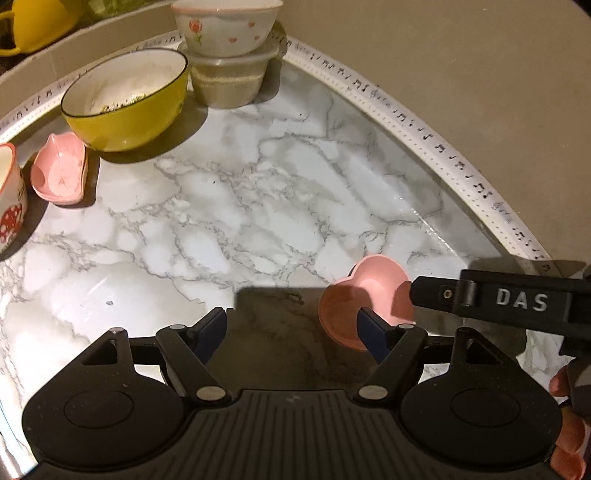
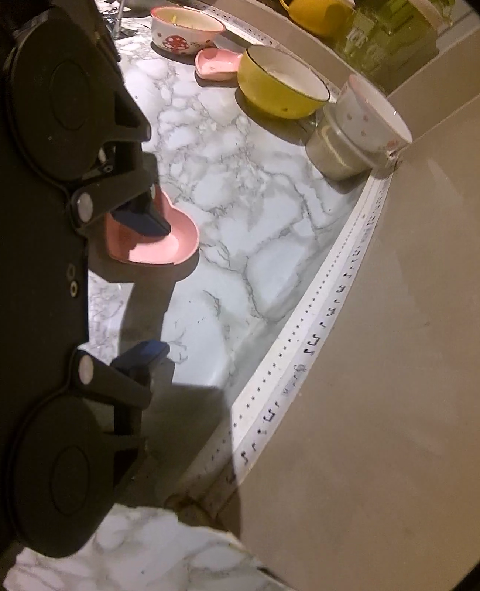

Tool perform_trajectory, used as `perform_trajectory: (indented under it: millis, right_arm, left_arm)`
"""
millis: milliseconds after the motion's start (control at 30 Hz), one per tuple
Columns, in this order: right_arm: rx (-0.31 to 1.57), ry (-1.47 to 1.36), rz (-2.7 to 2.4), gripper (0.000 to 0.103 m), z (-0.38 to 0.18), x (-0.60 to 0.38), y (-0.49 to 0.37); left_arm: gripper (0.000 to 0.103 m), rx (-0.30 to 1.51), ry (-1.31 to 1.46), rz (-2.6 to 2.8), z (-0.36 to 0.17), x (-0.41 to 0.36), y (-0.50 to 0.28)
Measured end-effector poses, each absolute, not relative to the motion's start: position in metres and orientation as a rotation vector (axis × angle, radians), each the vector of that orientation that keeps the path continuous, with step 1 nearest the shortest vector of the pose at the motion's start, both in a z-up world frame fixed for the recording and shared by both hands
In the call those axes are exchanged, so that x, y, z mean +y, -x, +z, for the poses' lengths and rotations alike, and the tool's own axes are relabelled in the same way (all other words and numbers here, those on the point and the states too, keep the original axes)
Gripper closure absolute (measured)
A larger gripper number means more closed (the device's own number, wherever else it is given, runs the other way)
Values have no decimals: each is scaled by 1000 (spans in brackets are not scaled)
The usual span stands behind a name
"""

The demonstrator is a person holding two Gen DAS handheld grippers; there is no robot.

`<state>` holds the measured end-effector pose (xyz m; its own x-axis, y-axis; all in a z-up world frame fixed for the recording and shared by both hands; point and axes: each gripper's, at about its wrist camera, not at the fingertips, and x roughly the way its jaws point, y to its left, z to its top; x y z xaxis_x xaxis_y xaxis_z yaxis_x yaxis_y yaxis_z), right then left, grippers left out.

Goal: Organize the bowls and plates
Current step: 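Move both grippers to the small pink heart-shaped bowl, then close both grippers on the heart-shaped bowl rim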

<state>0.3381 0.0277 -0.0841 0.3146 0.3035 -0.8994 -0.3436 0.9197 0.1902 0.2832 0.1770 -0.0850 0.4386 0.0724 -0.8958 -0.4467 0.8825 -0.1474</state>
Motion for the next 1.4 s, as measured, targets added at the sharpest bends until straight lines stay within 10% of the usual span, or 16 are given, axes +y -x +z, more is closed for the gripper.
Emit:
perform_trajectory:
  millis: [233,533,1400]
  right_arm:
    - [1215,33,432,60,-105,36,-349]
    - [1197,54,460,85,-105,44,-347]
    - [1099,6,421,101,-65,17,-306]
  left_arm:
    - [44,1080,425,332,-94,177,-292]
    - [90,1065,454,300,-95,177,-296]
    - [97,1006,439,194,-48,148,-270]
